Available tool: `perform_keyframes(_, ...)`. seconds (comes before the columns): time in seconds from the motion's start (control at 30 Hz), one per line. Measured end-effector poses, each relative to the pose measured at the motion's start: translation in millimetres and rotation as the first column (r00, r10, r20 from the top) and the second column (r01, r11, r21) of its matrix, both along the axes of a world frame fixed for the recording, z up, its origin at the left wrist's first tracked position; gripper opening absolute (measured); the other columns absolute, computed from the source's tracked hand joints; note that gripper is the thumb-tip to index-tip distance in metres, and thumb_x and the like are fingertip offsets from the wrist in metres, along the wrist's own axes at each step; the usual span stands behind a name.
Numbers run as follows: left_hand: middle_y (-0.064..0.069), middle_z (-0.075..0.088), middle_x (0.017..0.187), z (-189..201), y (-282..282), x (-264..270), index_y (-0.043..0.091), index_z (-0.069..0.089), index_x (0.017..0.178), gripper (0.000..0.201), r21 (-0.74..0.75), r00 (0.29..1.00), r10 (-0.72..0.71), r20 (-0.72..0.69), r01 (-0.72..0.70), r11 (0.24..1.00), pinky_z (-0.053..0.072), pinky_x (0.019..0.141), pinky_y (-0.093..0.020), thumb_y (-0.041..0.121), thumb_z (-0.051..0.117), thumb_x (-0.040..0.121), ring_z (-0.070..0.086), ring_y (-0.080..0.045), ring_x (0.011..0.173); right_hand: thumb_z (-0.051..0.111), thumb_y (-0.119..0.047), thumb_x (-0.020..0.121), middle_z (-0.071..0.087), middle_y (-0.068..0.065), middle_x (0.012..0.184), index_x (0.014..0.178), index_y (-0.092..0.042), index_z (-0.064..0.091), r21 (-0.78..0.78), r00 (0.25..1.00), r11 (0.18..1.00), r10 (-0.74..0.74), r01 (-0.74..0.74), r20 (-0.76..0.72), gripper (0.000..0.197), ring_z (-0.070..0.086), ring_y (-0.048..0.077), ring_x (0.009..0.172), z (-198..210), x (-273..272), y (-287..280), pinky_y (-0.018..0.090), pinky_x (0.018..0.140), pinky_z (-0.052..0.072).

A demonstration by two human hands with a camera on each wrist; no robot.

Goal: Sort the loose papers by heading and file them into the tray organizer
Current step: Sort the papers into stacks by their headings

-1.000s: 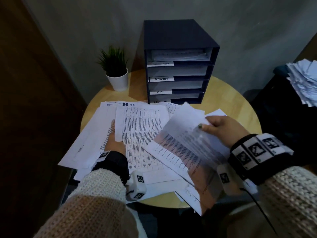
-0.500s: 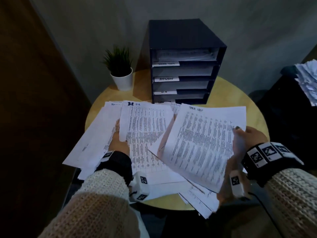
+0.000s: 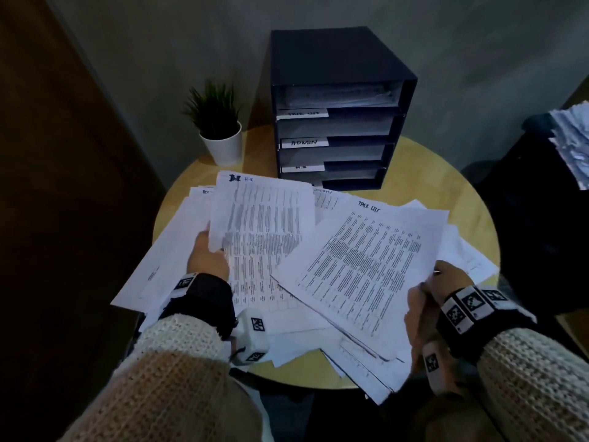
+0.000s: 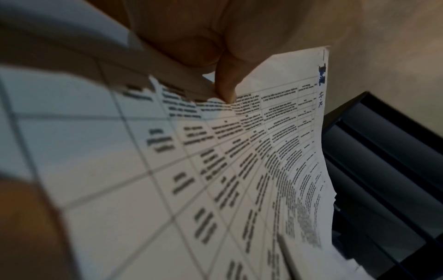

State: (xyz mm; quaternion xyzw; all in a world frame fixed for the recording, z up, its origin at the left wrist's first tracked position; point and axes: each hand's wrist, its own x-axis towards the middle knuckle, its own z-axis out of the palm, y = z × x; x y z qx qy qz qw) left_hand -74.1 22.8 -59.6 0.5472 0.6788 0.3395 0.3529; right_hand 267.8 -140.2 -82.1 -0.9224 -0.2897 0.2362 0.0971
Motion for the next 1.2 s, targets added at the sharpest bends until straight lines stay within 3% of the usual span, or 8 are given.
perform_keyframes(0.27, -0.006, 0.055, 0.101, 75.1, 17.9, -28.4, 0.016, 0.052, 0.121, 0.028, 0.199, 0.996, 0.087, 0.023, -0.09, 0.976, 0.034, 0.077, -0.026, 0.027, 0.05, 0.095, 0.049, -0.019, 0.088, 0.047, 0.001, 0.091, 0.059, 0.026, 0.117, 0.112, 0.008, 0.056, 0.06, 0.999, 0.998, -0.029, 0.031, -0.03, 0.024, 0.054, 0.037, 0.108, 1.9, -2.9, -4.2, 0.036, 0.086, 0.042)
perform_keyframes(0.67, -0.02, 0.052, 0.133, 137.1, 57.1, -104.0, 0.006, 0.045, 0.131, 0.038, 0.113, 0.969, 0.09, -0.23, -0.065, 0.991, 0.038, 0.095, -0.039, 0.012, 0.053, 0.094, 0.05, -0.038, 0.119, 0.054, -0.008, 0.092, 0.056, 0.014, 0.128, 0.125, -0.003, 0.052, 0.038, 0.985, 0.992, 0.125, -0.122, -0.118, 0.034, 0.055, 0.032, 0.114, 18.8, -48.3, 29.6, 0.036, 0.092, 0.045)
perform_keyframes(0.77, -0.014, 0.055, 0.131, 131.3, 59.2, -106.9, 0.008, 0.046, 0.132, 0.041, 0.046, 0.985, 0.047, -0.163, -0.04, 0.998, 0.039, 0.09, -0.032, 0.012, 0.057, 0.092, 0.054, -0.034, 0.116, 0.053, -0.005, 0.091, 0.061, 0.013, 0.12, 0.114, -0.005, 0.057, 0.088, 0.972, 0.985, 0.163, -0.15, -0.168, 0.023, 0.058, 0.03, 0.102, 19.5, -75.7, 42.8, 0.032, 0.073, 0.047)
perform_keyframes(0.87, -0.012, 0.056, 0.131, 120.4, 61.0, -103.5, 0.011, 0.046, 0.134, 0.045, -0.007, 0.991, -0.012, -0.132, 0.012, 1.0, 0.042, 0.099, -0.037, 0.014, 0.059, 0.091, 0.056, -0.032, 0.114, 0.058, -0.007, 0.086, 0.064, 0.007, 0.099, 0.106, -0.011, 0.061, 0.203, 0.966, 0.975, 0.132, -0.086, -0.223, 0.02, 0.061, 0.026, 0.097, 18.4, -100.5, 52.4, 0.025, 0.07, 0.045)
perform_keyframes(0.93, -0.013, 0.055, 0.132, 111.9, 60.6, -95.9, 0.009, 0.045, 0.135, 0.045, -0.041, 0.985, -0.05, -0.165, 0.043, 0.998, 0.039, 0.092, -0.032, 0.014, 0.059, 0.092, 0.055, -0.031, 0.116, 0.063, -0.013, 0.085, 0.065, 0.003, 0.092, 0.108, -0.017, 0.062, 0.285, 0.921, 0.958, 0.086, 0.027, -0.379, 0.024, 0.064, 0.023, 0.092, 14.8, -111.4, 56.6, 0.024, 0.075, 0.045)
perform_keyframes(1.03, -0.015, 0.055, 0.132, 98.1, 53.5, -78.9, 0.007, 0.046, 0.134, 0.044, -0.075, 0.98, -0.112, -0.163, 0.101, 0.992, 0.036, 0.087, -0.029, 0.012, 0.058, 0.092, 0.054, -0.031, 0.117, 0.068, -0.024, 0.083, 0.071, 0.007, 0.092, 0.115, -0.019, 0.064, 0.337, 0.81, 0.92, 0.039, 0.199, -0.585, 0.033, 0.067, 0.026, 0.087, 10.3, -108.2, 59.5, 0.039, 0.086, 0.054)
perform_keyframes(1.1, -0.017, 0.054, 0.133, 85.3, 50.3, -71.3, 0.006, 0.046, 0.135, 0.044, -0.092, 0.975, -0.147, -0.168, 0.133, 0.987, 0.037, 0.09, -0.029, 0.01, 0.057, 0.092, 0.053, -0.032, 0.118, 0.068, -0.028, 0.083, 0.069, 0.012, 0.101, 0.121, -0.018, 0.06, 0.311, 0.821, 0.911, -0.049, 0.27, -0.569, 0.04, 0.066, 0.027, 0.086, 17.6, -91.4, 56.2, 0.041, 0.086, 0.054)
perform_keyframes(1.2, -0.019, 0.052, 0.134, 66.7, 46.3, -61.7, 0.004, 0.043, 0.137, 0.046, -0.136, 0.962, -0.193, -0.192, 0.168, 0.976, 0.038, 0.099, -0.035, 0.008, 0.056, 0.092, 0.051, -0.035, 0.12, 0.057, -0.019, 0.092, 0.049, 0.014, 0.138, 0.14, -0.007, 0.041, 0.251, 0.862, 0.888, -0.249, 0.385, -0.441, 0.052, 0.053, 0.028, 0.121, 27.1, -51.3, 41.1, 0.034, 0.097, 0.044)
